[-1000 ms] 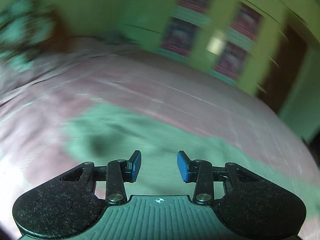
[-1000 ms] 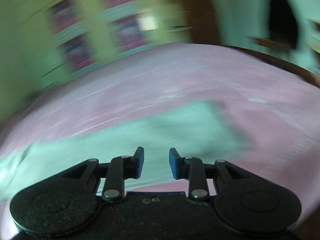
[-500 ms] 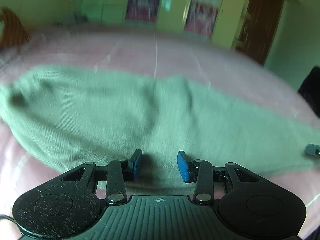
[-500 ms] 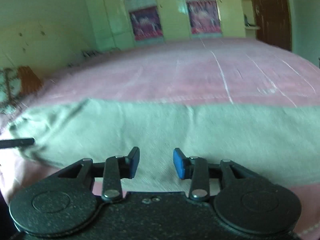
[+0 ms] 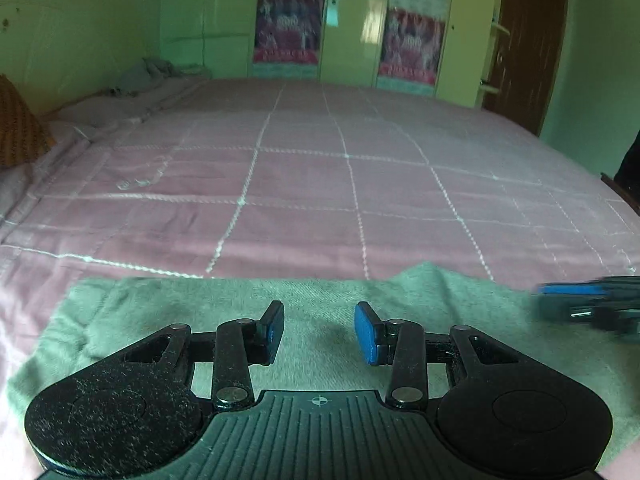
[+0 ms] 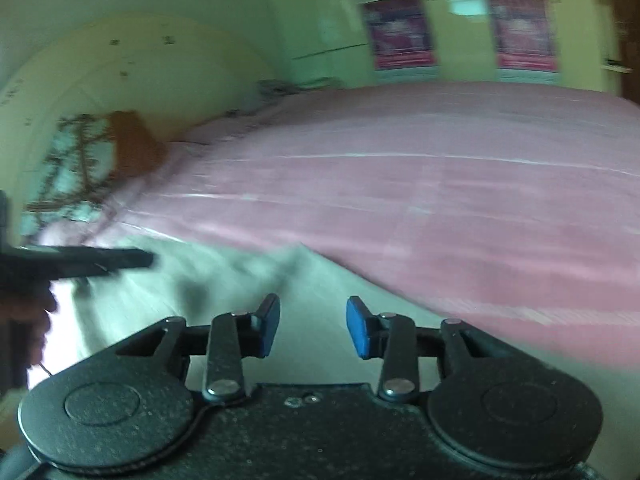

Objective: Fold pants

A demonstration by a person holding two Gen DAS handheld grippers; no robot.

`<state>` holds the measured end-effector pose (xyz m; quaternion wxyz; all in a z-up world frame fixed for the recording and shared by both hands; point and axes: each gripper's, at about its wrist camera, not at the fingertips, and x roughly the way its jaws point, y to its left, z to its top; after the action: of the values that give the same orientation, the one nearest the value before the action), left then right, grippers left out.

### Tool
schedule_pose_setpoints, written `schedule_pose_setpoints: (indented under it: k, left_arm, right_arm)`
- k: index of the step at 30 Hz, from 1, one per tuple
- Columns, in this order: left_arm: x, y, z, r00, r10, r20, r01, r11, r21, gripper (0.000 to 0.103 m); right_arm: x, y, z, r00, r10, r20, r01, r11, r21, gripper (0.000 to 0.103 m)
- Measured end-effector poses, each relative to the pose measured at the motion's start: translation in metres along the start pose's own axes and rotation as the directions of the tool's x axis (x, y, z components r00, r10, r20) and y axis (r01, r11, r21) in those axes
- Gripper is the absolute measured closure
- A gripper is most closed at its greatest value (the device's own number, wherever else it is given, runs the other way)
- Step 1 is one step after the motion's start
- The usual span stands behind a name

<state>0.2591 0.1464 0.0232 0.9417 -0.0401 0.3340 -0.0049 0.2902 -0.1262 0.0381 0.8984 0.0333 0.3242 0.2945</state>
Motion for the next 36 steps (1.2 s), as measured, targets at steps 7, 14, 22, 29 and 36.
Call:
schedule_pose_setpoints:
  k: [7,14,22,29,36]
  left_arm:
    - [0.035,0.021,-0.026,0.994,-0.020,-0.108,0.016,0.999,-0.036,0.064]
    - [0.058,0.029,-0.022,0.996,0.036,-0.087,-0.039,0.999,-0.033,0.063]
    - [0.030,0.047,-0.038,0.998,0.040,-0.049,-0.044,0.995,-0.089,0.063]
    - [-0.002,0.006,-0.052,1.000,-0.014,-0.002,0.014,0.998,-0.068,0.058]
    - [-0.026,-0.018,-0.089,0.999,0.024,-0.030,-0.024,1.000,-0.020,0.040]
  right_arm:
    - [0.125,0.024,-0.003,0.977,0.019,-0.211,-0.033,0.998,-0.060,0.070]
    - [0.119,0.022,0.032,0.989,0.037,-0.146,-0.041,0.999,-0.029,0.064]
    - [0.074,-0.048,0.010,0.982,-0.068,-0.174,0.088,0.990,0.110,0.068]
    - [-0.039,-0.110,-0.038,0.975,-0.193,-0.113,0.207,0.969,0.132,0.068]
    - [-0.152,-0.210,-0.075,0.906,-0.422,-0.044,0.413,0.855,0.312,0.070]
